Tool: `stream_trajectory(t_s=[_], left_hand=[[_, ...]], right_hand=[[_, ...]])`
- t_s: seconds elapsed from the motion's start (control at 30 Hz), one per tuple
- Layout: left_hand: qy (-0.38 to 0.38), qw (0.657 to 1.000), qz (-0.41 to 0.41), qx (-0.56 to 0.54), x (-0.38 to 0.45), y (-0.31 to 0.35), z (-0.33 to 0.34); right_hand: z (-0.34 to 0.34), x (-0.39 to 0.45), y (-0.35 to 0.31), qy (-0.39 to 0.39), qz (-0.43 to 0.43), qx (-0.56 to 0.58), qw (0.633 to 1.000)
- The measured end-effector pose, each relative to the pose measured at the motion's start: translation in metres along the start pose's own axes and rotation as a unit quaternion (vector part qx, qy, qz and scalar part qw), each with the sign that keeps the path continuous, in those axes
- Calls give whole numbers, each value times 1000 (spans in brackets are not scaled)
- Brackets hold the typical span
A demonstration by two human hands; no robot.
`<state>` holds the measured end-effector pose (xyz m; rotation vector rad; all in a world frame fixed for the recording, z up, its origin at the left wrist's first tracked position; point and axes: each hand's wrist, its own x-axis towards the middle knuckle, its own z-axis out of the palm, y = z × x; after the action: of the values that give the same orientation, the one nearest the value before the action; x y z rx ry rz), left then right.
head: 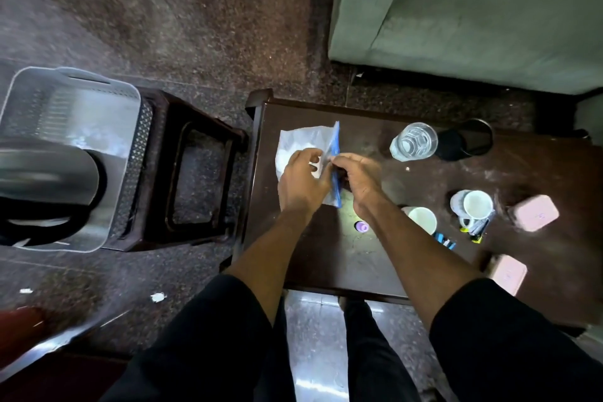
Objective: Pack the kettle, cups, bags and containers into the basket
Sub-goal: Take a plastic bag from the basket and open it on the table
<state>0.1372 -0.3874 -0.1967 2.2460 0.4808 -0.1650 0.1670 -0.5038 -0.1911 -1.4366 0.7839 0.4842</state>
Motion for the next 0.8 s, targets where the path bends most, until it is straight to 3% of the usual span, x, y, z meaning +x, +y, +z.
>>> stream_trajectory(t_s=[0.17, 0.27, 0.4, 0.47, 0.53, 0.63, 0.7, 0.8], left_hand=[[17, 999, -40, -32, -1, -3, 8], [51, 992, -97, -60, 0, -5, 9], [68, 984, -130, -98, 1, -10, 8], [63, 986, -119, -95, 0, -12, 8], [59, 989, -96, -94, 0, -13, 8], [52, 992, -61, -93, 0, -12, 8], [53, 994, -54, -77, -2, -11, 8], [72, 995, -66, -32, -7, -9, 8]], right_hand=[[3, 0, 10, -17, -51, -10, 999], [5, 1, 15, 49, -107, -69, 991], [2, -1, 11, 175, -207, -316, 909], [-1, -6, 11, 214, -264, -373, 863], [0, -9, 12, 190, -337, -369, 845], [8, -11, 15, 64, -365, -411, 833], [14, -7, 19, 39, -339, -404, 849], [21, 6, 25, 78, -204, -287, 933]])
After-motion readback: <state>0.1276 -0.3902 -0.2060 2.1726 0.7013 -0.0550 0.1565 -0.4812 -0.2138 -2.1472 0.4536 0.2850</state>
